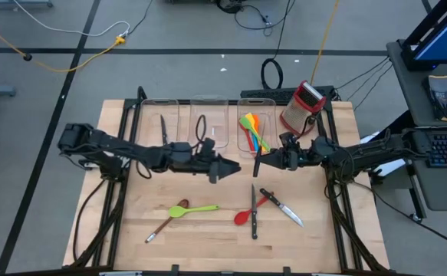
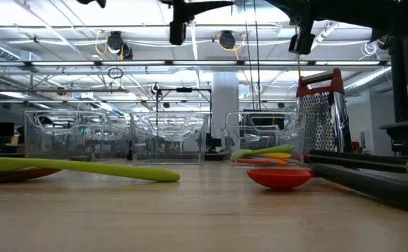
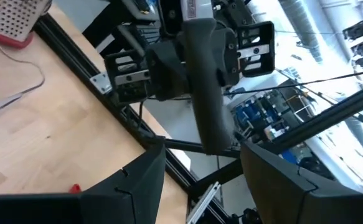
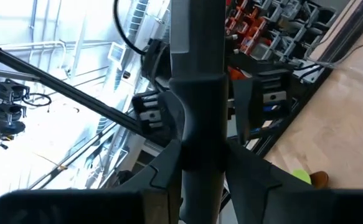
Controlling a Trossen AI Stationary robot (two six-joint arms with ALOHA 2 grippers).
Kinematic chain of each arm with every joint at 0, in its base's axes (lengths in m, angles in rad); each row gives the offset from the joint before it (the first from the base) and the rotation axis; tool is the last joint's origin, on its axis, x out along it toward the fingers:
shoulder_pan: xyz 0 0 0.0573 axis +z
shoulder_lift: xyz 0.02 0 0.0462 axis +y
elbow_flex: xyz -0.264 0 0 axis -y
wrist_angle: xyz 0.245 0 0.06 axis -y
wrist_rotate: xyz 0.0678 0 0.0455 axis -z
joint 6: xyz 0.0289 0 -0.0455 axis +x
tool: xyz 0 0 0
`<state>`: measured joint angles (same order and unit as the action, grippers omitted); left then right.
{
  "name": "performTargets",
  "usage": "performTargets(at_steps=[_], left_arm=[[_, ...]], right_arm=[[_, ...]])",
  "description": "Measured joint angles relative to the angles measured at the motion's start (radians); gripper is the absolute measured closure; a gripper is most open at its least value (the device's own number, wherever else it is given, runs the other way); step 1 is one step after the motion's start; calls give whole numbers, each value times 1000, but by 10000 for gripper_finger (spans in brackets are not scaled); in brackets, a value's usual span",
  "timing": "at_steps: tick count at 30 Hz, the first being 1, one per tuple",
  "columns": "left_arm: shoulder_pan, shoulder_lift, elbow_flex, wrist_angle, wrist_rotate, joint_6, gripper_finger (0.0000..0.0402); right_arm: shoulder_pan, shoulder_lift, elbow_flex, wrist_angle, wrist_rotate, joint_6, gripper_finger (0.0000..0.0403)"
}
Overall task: Pick & Place Kitchen Items
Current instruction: Put the black knife into the left transparent bin
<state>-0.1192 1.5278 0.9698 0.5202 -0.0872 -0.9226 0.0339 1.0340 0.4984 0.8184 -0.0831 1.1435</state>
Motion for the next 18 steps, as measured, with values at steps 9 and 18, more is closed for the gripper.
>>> performTargets(at_steps=[9,18], left_arm=[[31,101,143,-82,13,0,188],[40,190,231,-81,62,-3,188]], right_arm=[[-1,0,0,-4,1,-11,315],[0,0,0,-8,0,-16,315]])
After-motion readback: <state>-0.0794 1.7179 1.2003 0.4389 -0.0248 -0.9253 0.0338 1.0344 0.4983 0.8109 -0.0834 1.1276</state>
